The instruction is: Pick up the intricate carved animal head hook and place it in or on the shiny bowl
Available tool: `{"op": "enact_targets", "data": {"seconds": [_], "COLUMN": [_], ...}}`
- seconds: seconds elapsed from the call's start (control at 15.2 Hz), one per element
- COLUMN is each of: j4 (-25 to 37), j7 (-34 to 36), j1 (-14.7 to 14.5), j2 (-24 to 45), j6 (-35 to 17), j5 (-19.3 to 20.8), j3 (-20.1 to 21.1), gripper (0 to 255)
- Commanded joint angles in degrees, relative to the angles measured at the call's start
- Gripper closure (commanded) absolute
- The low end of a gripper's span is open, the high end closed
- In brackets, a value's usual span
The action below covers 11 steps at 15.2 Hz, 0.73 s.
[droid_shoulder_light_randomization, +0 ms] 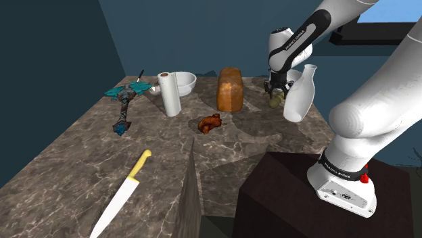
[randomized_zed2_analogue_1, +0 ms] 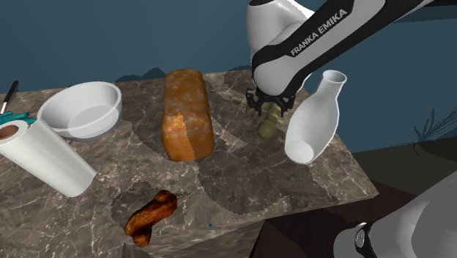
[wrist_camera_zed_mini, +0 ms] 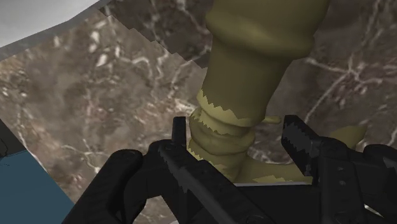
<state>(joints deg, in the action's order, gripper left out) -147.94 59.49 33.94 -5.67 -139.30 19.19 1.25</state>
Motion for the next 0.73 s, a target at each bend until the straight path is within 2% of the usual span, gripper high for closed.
{"op": "enact_targets", "data": {"seconds": [0.0, 0.33, 0.66], "j4": [0.0, 0.0, 1.0], "j7": [0.0, 0.0, -1.7], "j1": [0.0, 0.0, -0.4], "j2": [0.0, 0.0, -3.3], "j6": [0.0, 0.0, 4.2], "j5": [0.0, 0.0, -1.6], "j3": [0.0, 0.0, 0.0], "gripper": [255, 255, 255]}}
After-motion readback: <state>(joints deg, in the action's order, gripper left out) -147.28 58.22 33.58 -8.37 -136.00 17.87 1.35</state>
